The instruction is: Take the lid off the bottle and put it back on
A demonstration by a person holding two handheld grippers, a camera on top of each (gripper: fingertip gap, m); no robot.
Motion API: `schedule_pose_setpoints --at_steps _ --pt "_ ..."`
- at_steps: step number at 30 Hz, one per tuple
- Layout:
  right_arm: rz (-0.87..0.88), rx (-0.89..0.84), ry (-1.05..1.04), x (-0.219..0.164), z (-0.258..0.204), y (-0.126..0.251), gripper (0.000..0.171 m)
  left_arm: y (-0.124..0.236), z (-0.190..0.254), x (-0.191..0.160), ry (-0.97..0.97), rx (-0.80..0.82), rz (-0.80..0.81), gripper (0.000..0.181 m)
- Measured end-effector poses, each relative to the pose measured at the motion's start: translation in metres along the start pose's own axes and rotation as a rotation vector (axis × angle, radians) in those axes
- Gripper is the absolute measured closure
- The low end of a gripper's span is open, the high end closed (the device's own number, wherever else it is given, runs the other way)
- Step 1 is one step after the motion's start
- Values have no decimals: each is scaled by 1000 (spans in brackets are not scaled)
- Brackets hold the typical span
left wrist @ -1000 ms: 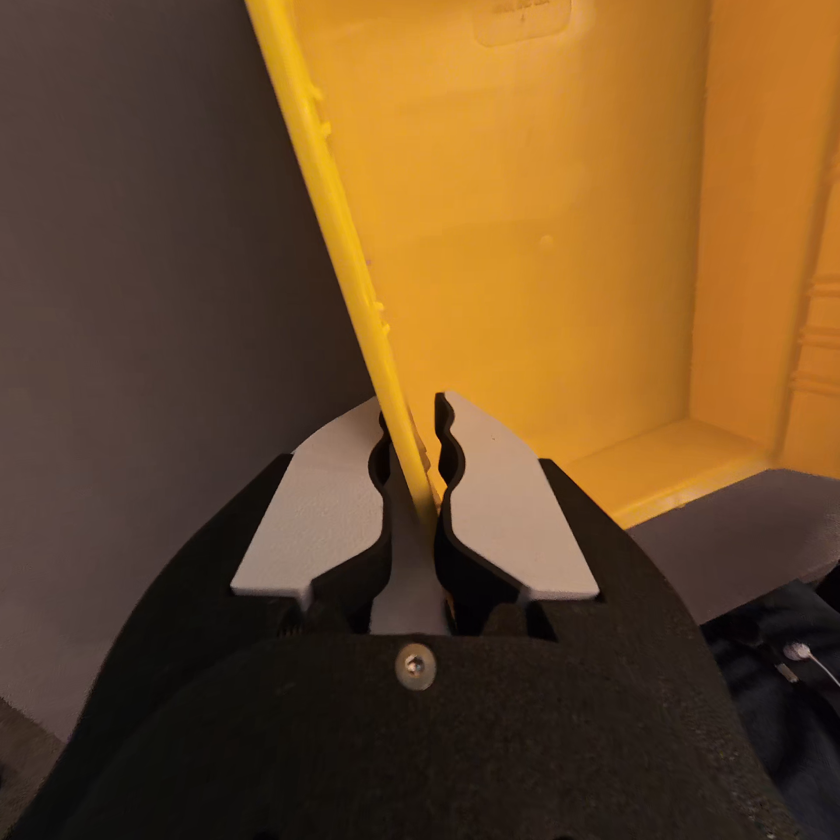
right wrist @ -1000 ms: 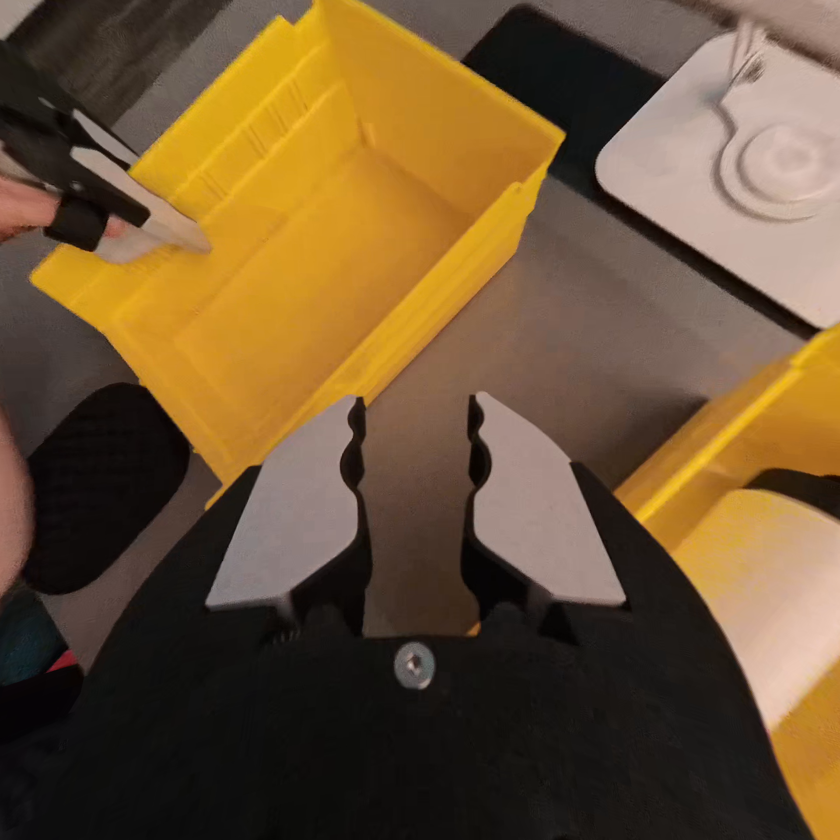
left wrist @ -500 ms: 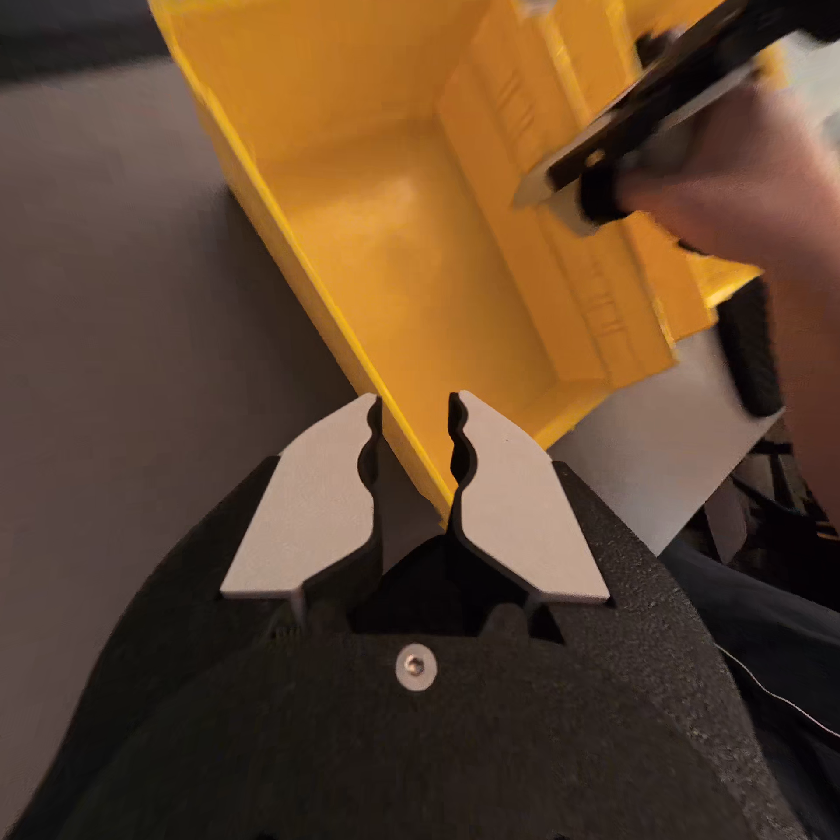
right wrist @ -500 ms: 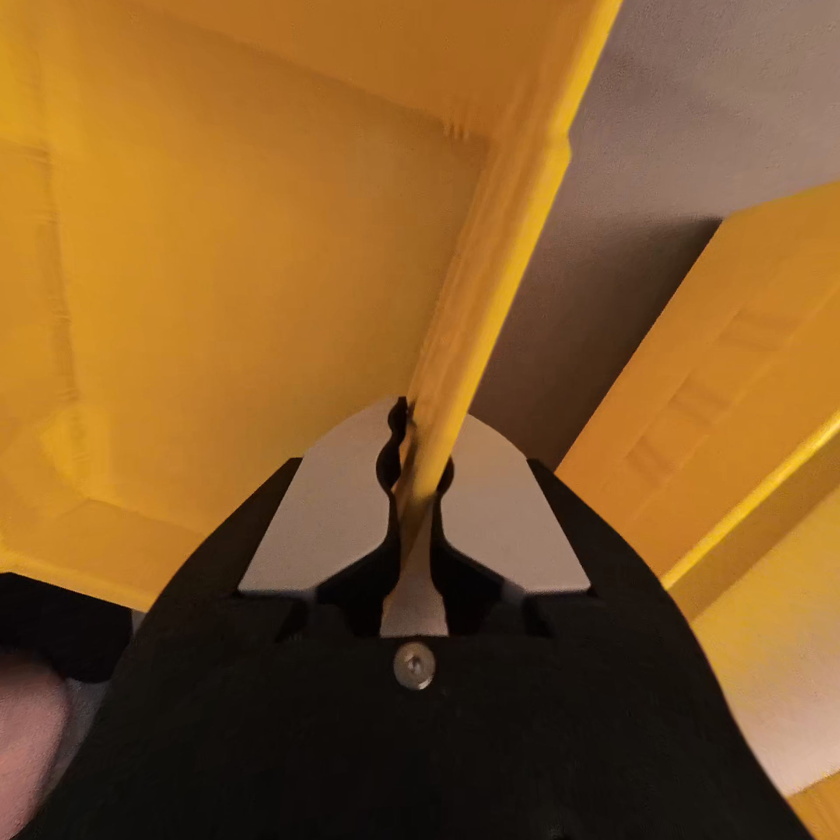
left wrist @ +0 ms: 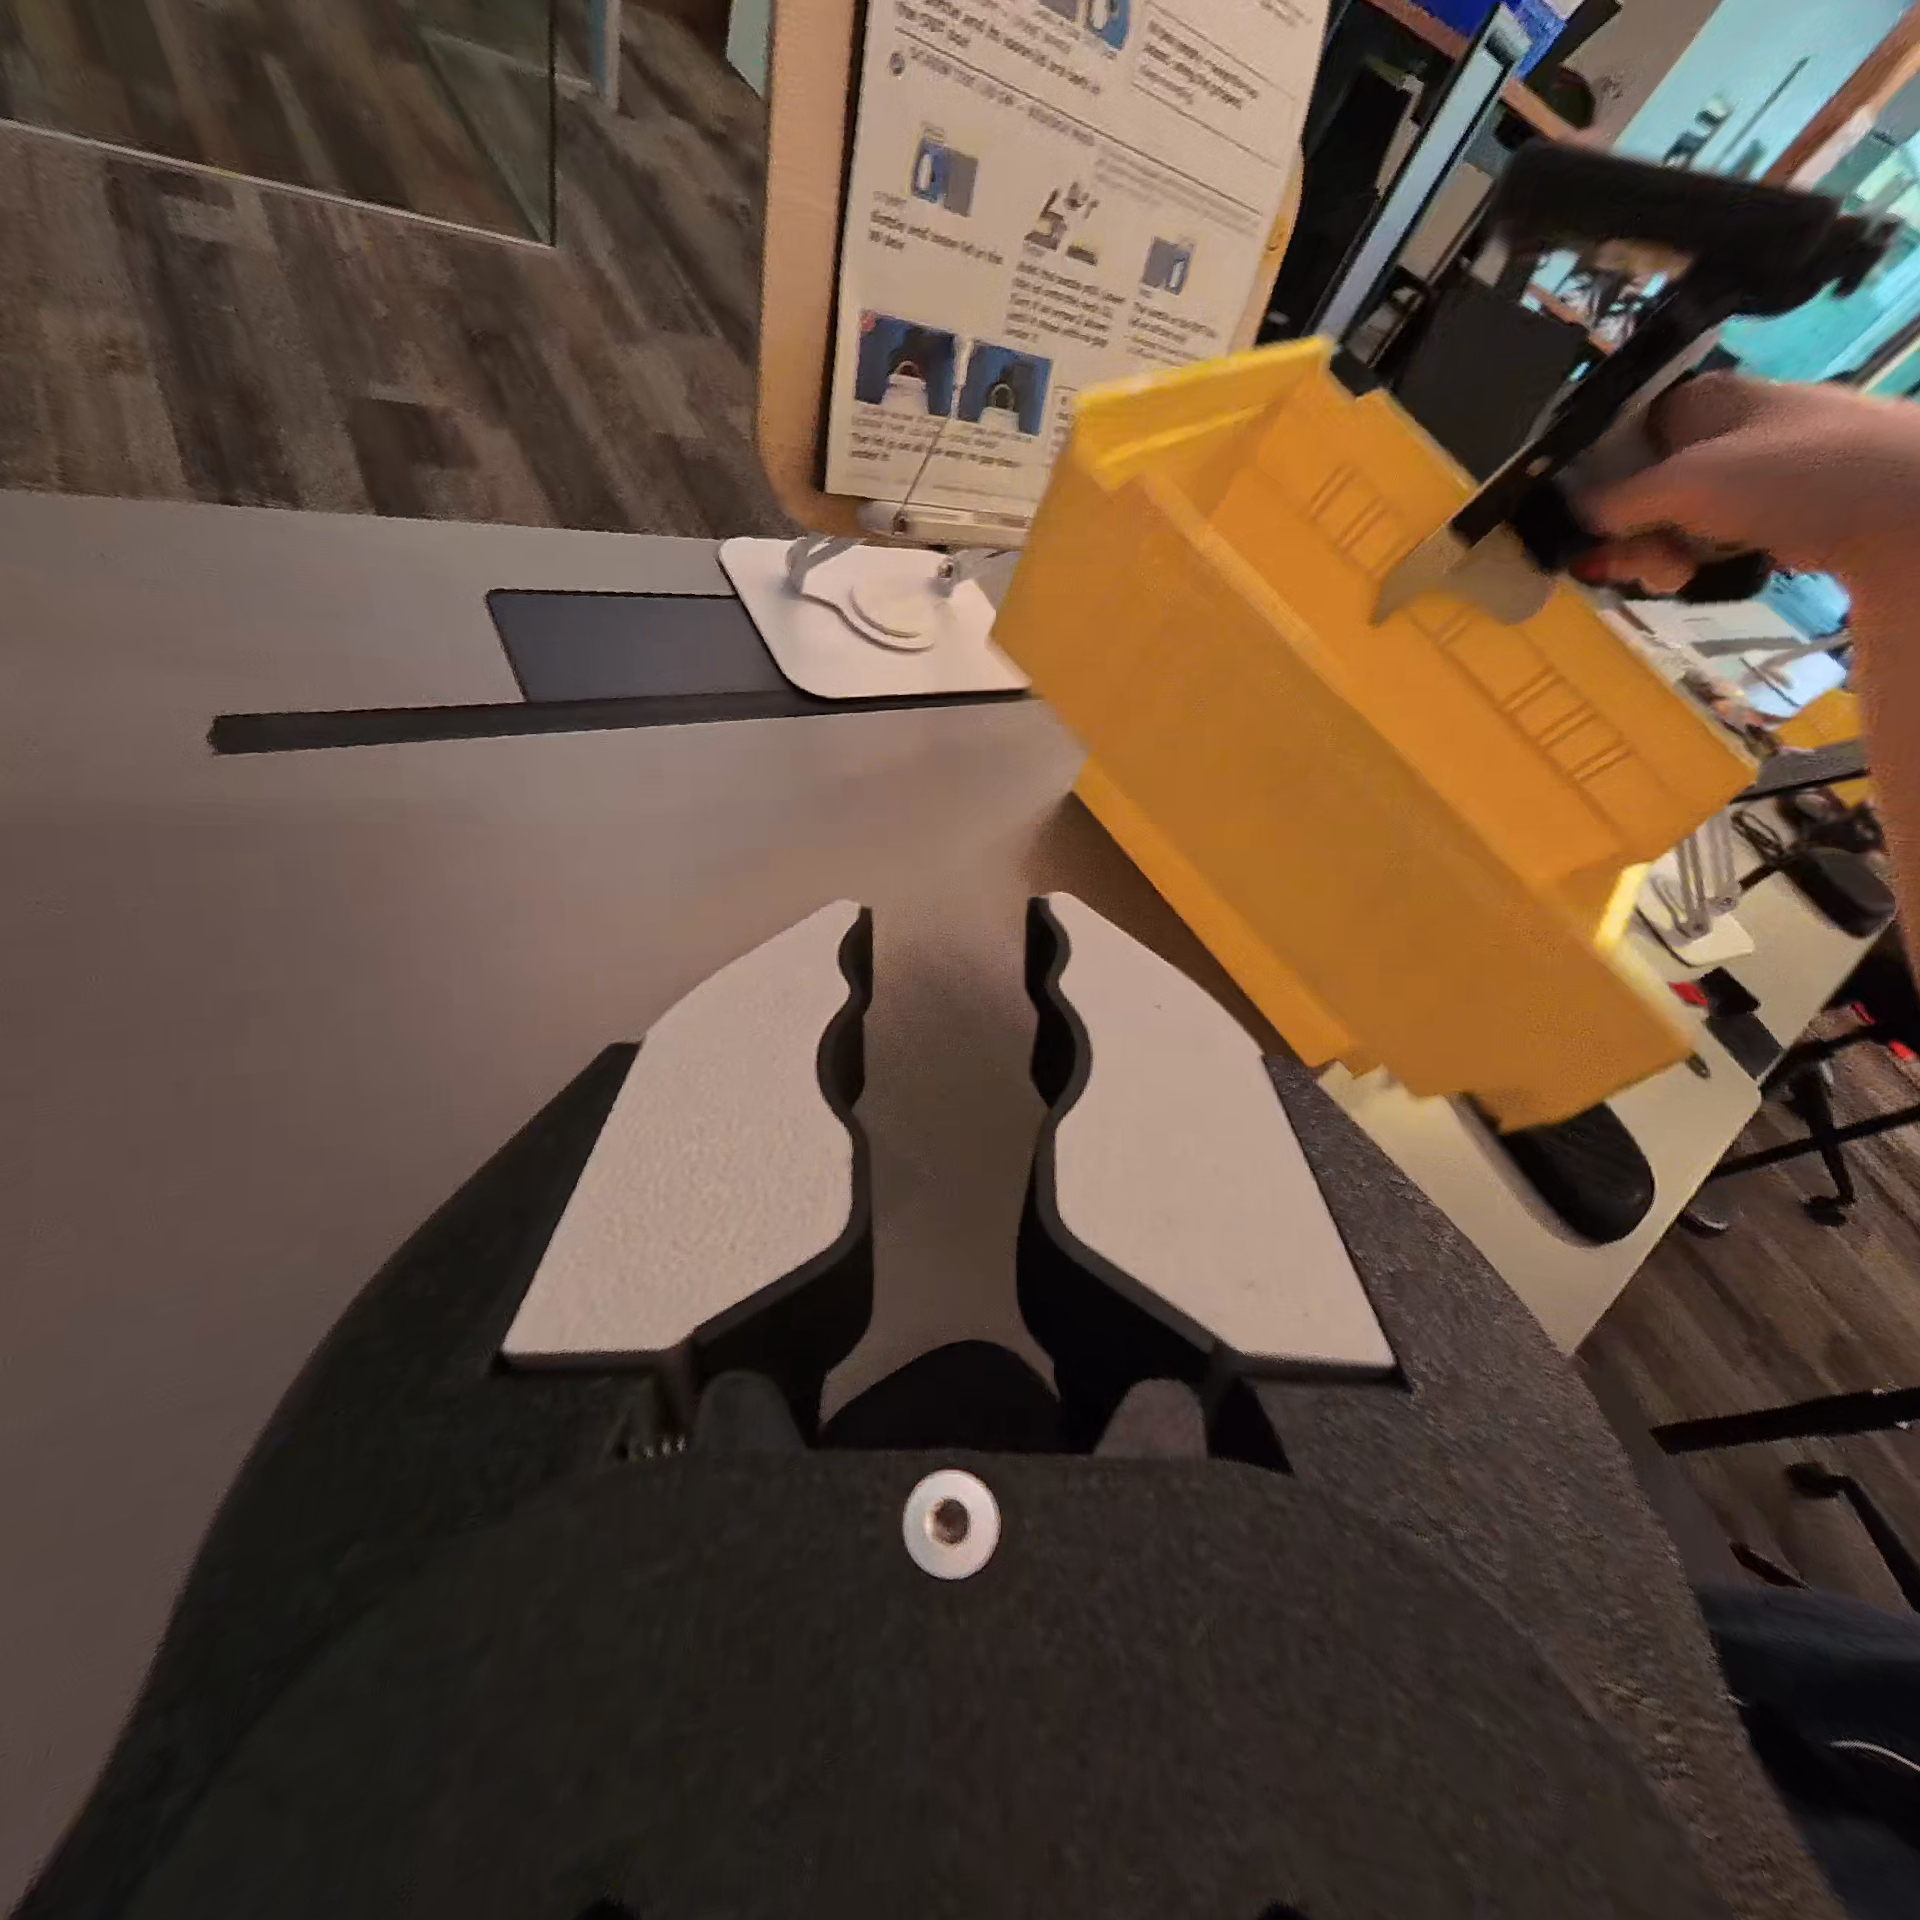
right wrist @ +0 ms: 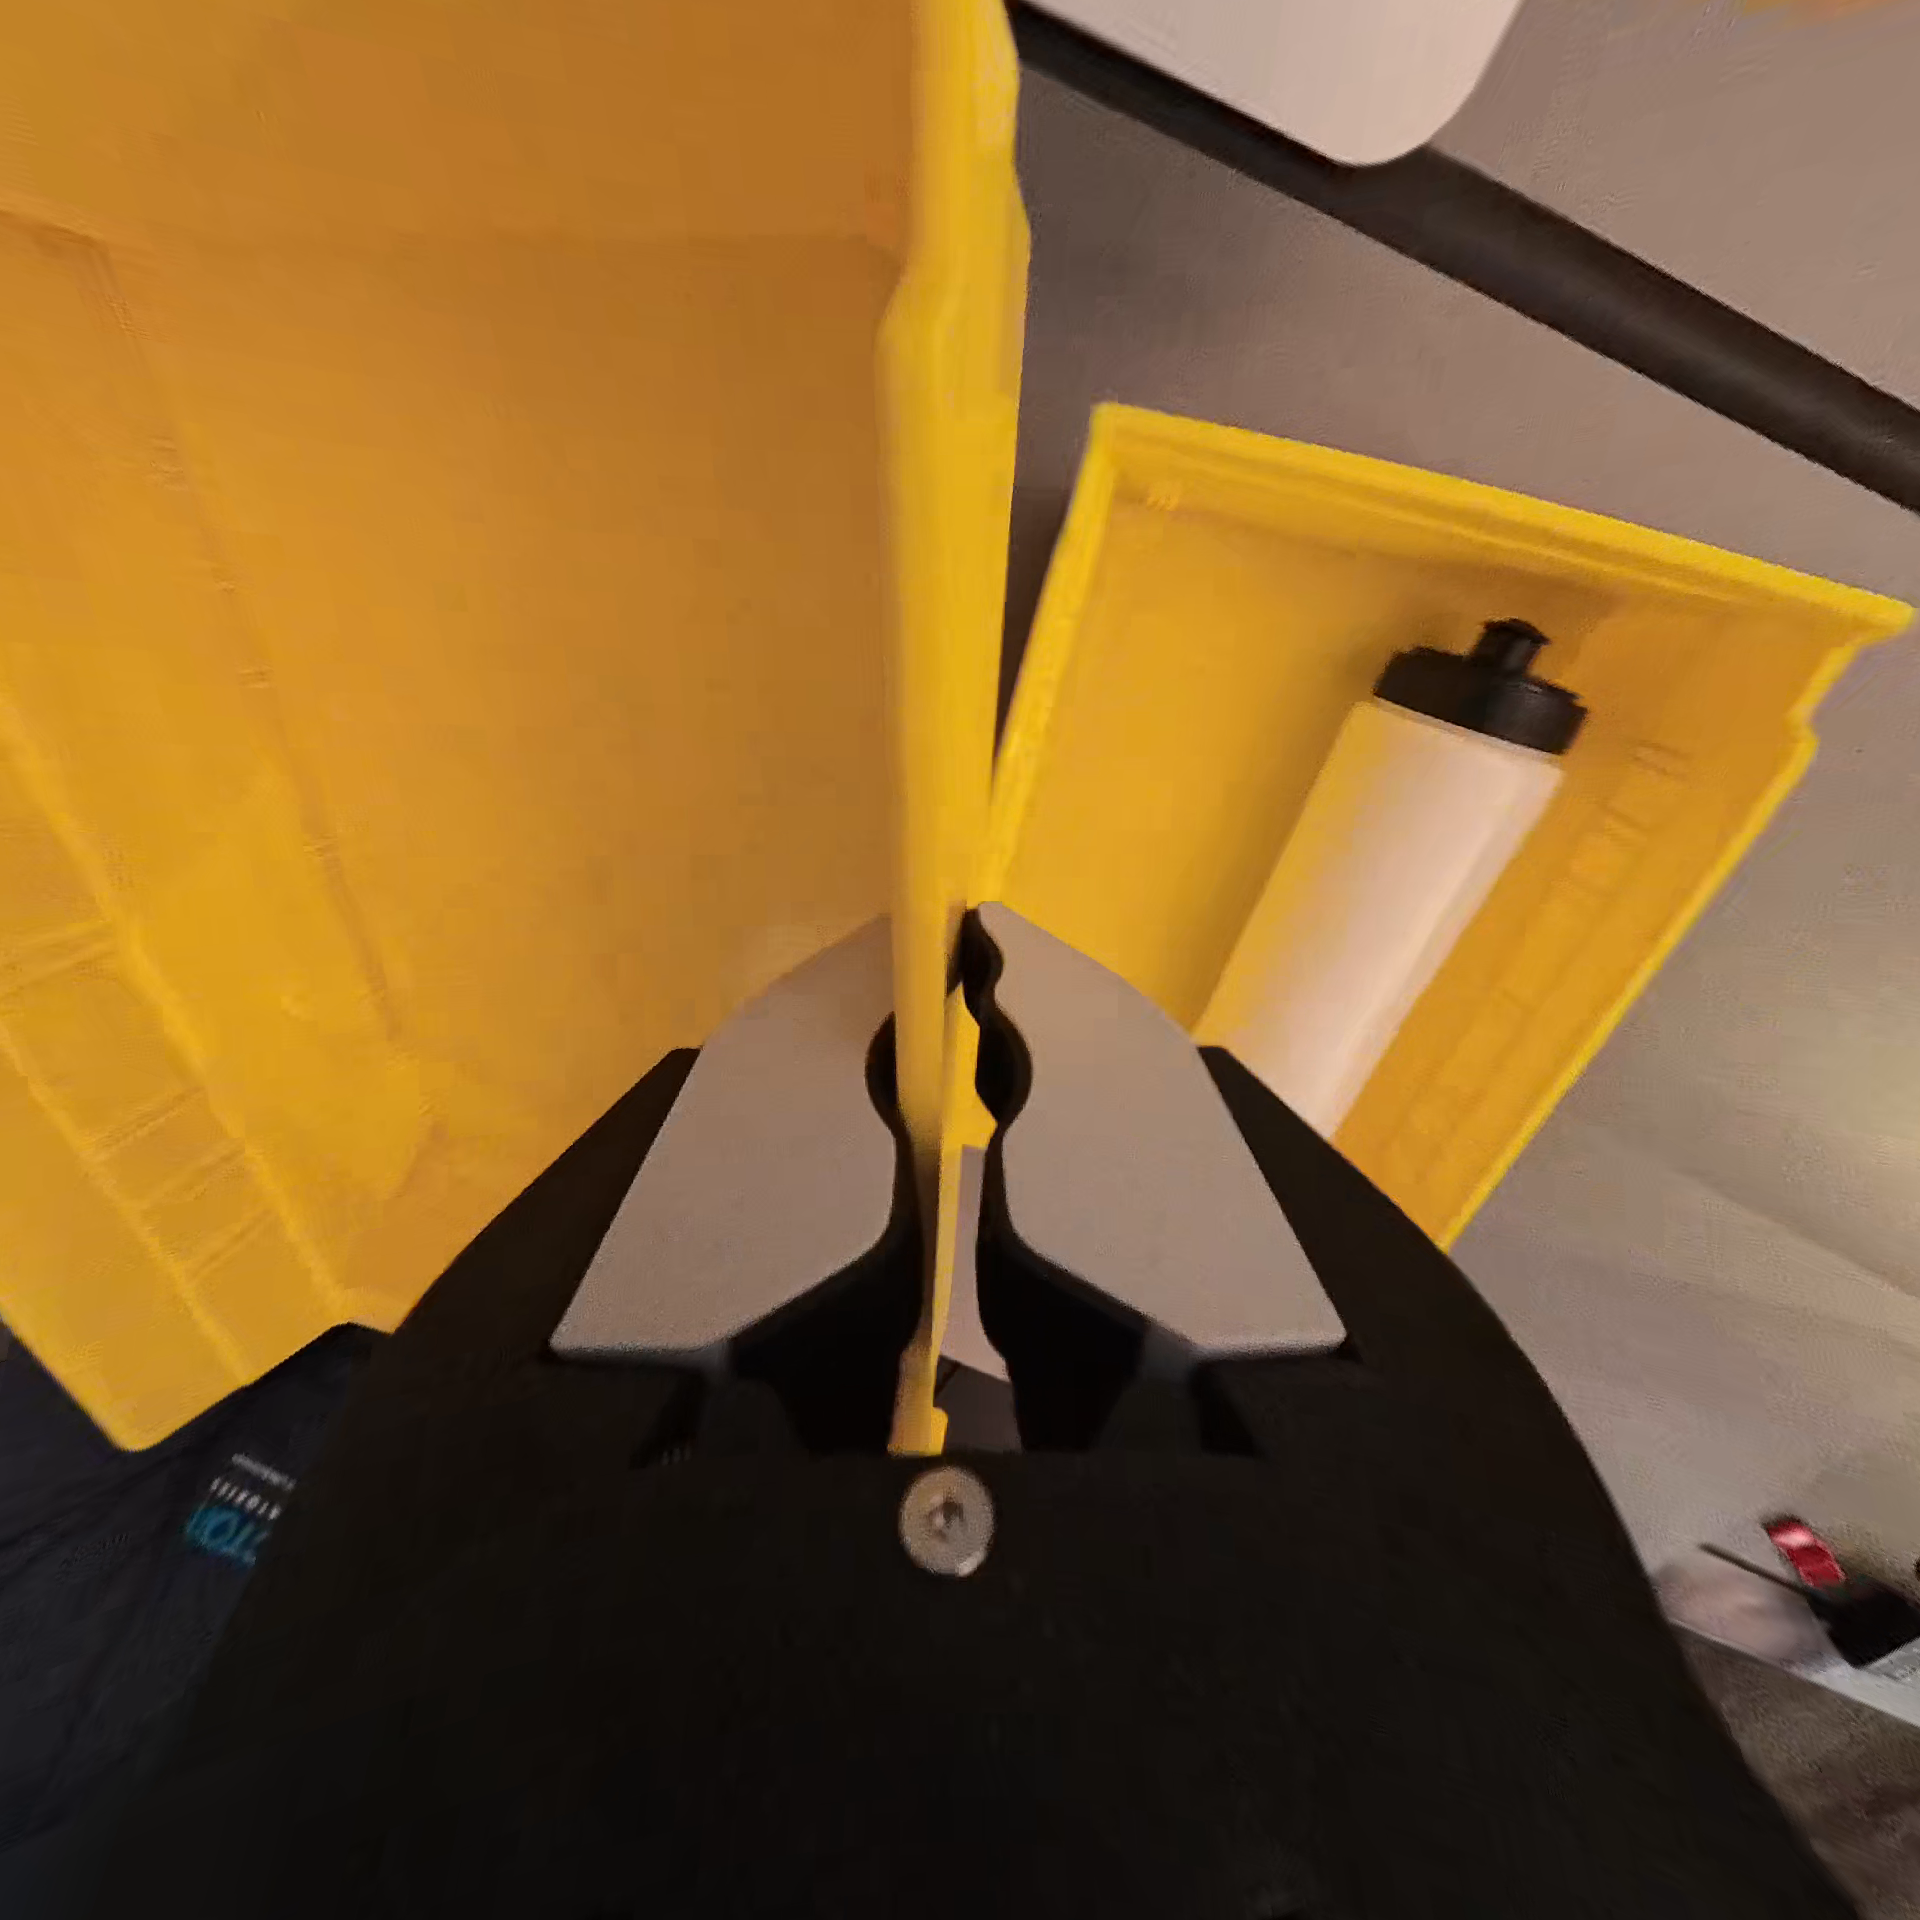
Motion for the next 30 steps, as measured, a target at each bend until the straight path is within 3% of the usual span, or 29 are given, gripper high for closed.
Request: schedule_pose_setpoints --at_steps 3,7,12,15,20,23,30 --pt "51 14 -70 -38 62 56 166 -30 24 2 -47 -55 -87 146" --pt "85 -51 -234 -103 164 103 166 -126 90 0 -96 -332 -217 145" --pt "23 -166 -429 -176 266 105 165 -281 162 -13 -108 -353 -453 142" --pt "-26 -171 -501 -206 307 88 165 -341 175 -17 6 -309 -585 135" --pt "-44 -104 -544 -227 351 56 164 -389 177 -33 6 -52 -911 119" --pt "-43 -64 -546 -228 367 37 164 -408 178 -42 38 0 -1043 121" --pt "-50 -19 -516 -221 385 -12 163 -409 157 -30 196 -29 -1167 164"
Point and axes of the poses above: each gripper's, where its closed fingertips meet, y back along the fingers, x out of its top, z = x × y across the jaws, the point moved 9 cm from there along y, back along the fingers, and after that the axes turned 8 degrees about -z, right-handed, at the moved point
